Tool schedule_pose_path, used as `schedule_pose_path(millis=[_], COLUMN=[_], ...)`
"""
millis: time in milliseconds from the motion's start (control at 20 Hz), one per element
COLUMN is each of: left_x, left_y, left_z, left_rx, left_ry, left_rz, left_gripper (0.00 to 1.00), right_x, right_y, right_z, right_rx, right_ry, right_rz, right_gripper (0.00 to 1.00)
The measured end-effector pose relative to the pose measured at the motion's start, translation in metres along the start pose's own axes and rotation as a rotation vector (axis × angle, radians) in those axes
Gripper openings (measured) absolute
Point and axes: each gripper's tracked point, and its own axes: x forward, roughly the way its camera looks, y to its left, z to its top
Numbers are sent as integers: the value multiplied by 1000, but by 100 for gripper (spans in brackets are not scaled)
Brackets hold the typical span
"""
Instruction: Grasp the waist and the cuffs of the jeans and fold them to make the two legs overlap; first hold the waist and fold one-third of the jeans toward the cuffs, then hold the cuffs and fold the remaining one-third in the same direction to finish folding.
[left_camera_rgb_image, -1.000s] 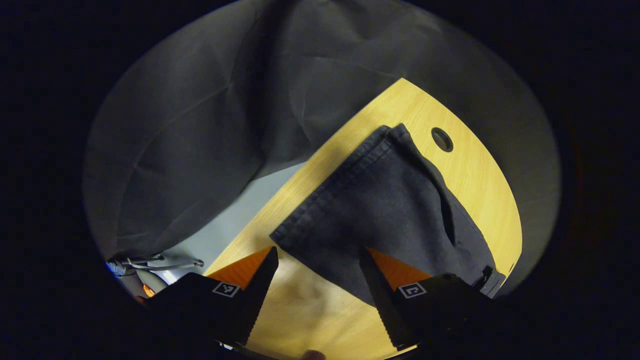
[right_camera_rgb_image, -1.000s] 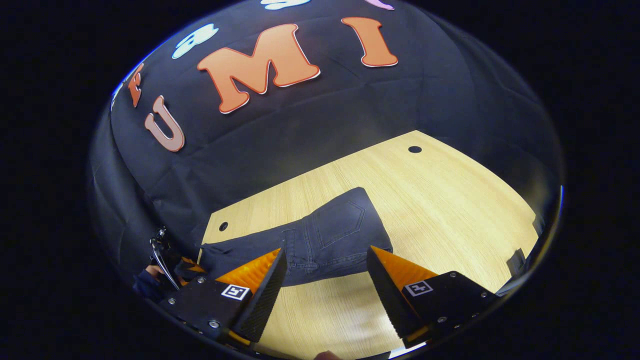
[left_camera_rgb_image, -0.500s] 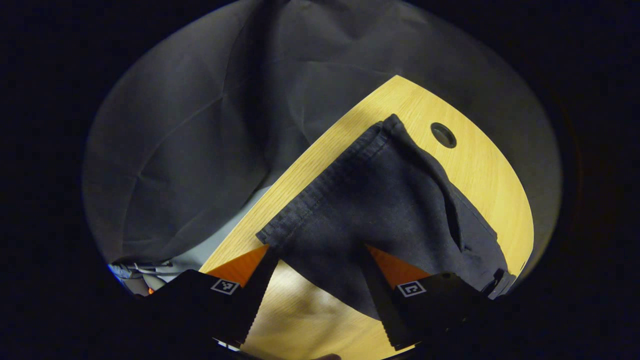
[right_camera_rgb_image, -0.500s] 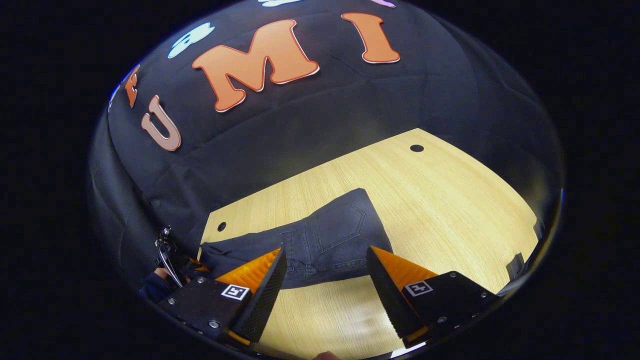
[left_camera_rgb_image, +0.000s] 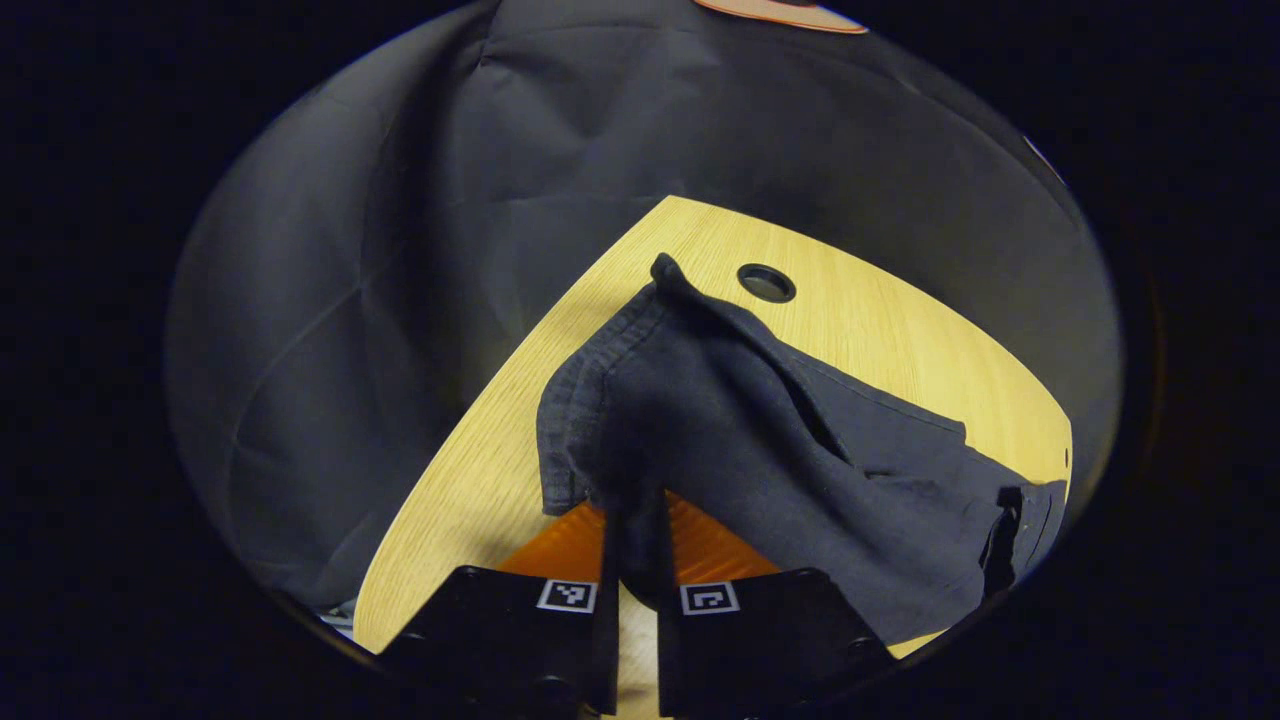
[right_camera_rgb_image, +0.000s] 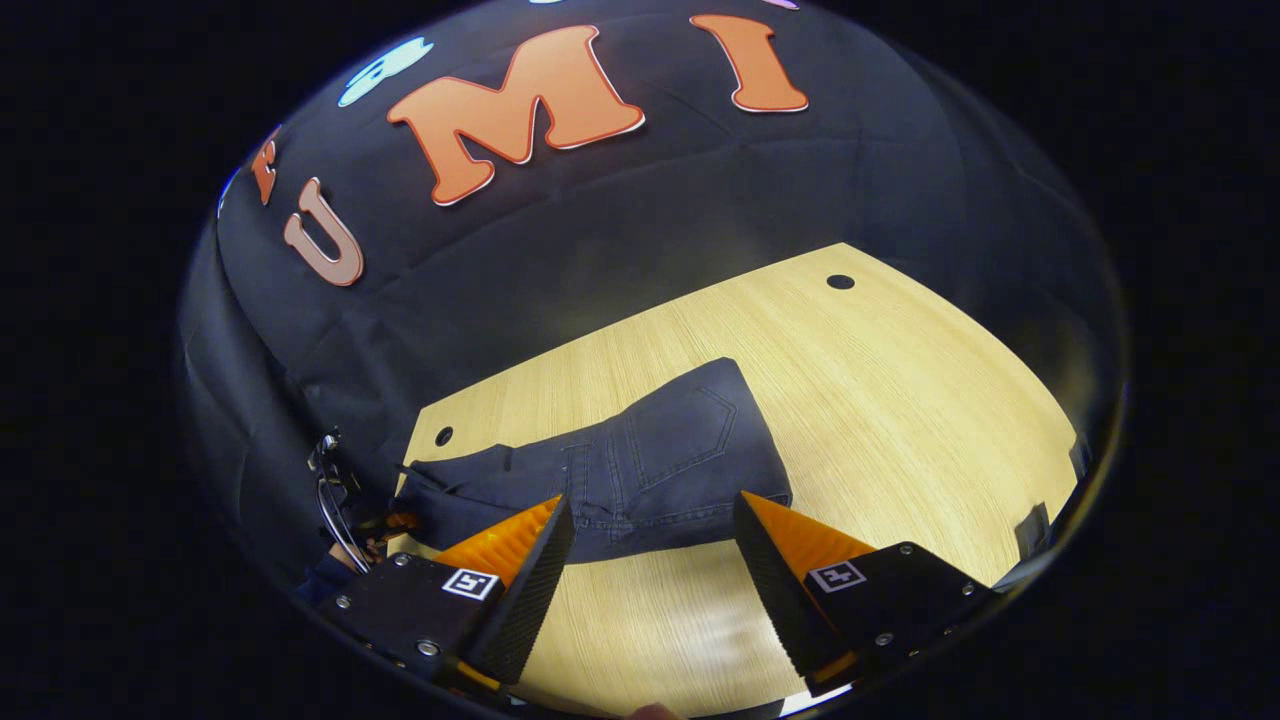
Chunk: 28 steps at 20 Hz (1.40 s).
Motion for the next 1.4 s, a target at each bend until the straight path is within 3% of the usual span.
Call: schedule_pose_path(millis=[50, 350, 600, 800, 1400], left_x=[2, -47, -105, -159, -269], left_y=[-1, -9, -31, -78, -237], left_z=[-1, 34, 64, 80, 82], left_rx=[4, -158, -258, -222, -20], left_ry=[-5, -143, -234, -304, -341], left_rz=[-25, -201, -305, -373, -460], left_gripper=[8, 7, 9, 7, 7], right_x=[-2, -13, -3, -4, -9], right_y=[0, -4, 12, 14, -61], right_z=[-3, -2, 17, 37, 86], right_rx=[4, 8, -39, -57, -133], right_ry=[4, -6, -15, -51, -138], right_rz=[3, -3, 55, 106, 72], right_gripper=[97, 97, 97, 97, 97])
